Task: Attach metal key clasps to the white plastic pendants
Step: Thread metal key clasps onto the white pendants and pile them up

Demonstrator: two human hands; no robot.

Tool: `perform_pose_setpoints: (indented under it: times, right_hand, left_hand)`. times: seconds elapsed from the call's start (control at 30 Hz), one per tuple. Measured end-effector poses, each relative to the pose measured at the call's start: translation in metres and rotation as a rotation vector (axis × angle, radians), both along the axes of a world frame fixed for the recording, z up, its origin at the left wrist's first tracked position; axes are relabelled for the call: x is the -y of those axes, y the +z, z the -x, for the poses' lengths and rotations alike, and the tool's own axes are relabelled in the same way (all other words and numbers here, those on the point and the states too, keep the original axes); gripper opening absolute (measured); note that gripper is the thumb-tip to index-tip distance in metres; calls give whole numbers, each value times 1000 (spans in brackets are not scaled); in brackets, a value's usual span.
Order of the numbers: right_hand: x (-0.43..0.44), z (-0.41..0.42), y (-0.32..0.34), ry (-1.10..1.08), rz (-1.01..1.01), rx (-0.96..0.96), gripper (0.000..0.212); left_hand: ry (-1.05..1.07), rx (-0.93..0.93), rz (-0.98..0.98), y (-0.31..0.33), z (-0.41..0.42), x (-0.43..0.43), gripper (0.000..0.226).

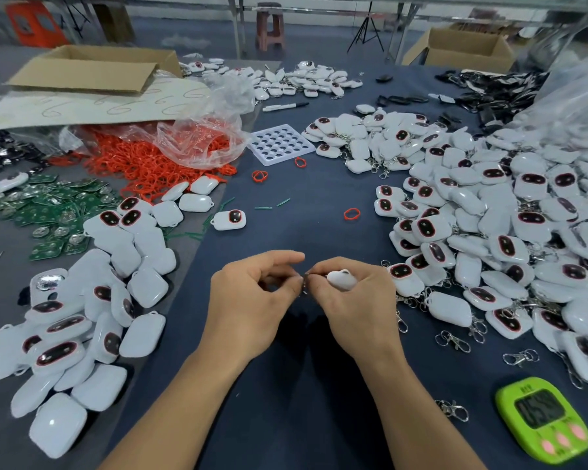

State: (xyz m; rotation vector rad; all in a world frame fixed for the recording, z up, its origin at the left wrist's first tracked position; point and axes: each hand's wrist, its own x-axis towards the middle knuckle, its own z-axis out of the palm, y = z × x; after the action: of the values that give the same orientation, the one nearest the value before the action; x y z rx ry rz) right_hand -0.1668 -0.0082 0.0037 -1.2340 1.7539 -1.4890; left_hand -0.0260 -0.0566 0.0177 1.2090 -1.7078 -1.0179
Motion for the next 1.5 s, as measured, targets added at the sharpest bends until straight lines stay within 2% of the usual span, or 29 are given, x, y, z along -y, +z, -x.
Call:
perform_pose_setpoints:
  times: [0.27, 0.57, 0.67, 1.03, 1.17, 1.23, 1.33, 1.4, 1.5]
  right_hand:
    - [1, 2, 0, 0, 28, 32, 27]
    - [2, 5, 0, 108, 31, 80, 25]
    - [2, 5, 0, 124, 33, 118, 20]
    - [-1, 10, 7, 218, -17, 169, 14]
    - [-1, 7, 5, 179, -37, 145, 12]
    - [0, 7, 4, 125, -63, 130, 15]
    - [2, 8, 2, 73, -71, 212, 24]
    - [3, 10, 2, 45, -66, 221, 24]
    - [2, 10, 1, 68, -23, 144, 14]
  left_hand:
    - [-69, 11, -72, -4, -1, 6, 32]
    - [-132, -3, -103, -6, -3, 9, 26]
    - [-151, -44, -121, -5, -3, 8, 17]
    - [-138, -56, -123, -8, -2, 6, 10]
    - [1, -47, -86, -4, 0, 7, 12]
    - [184, 57, 13, -2, -5, 13, 14]
    - [375, 366, 200, -2, -14, 20, 12]
    - [320, 523, 294, -5, -13, 21, 4]
    - [128, 667, 349, -11, -5, 18, 8]
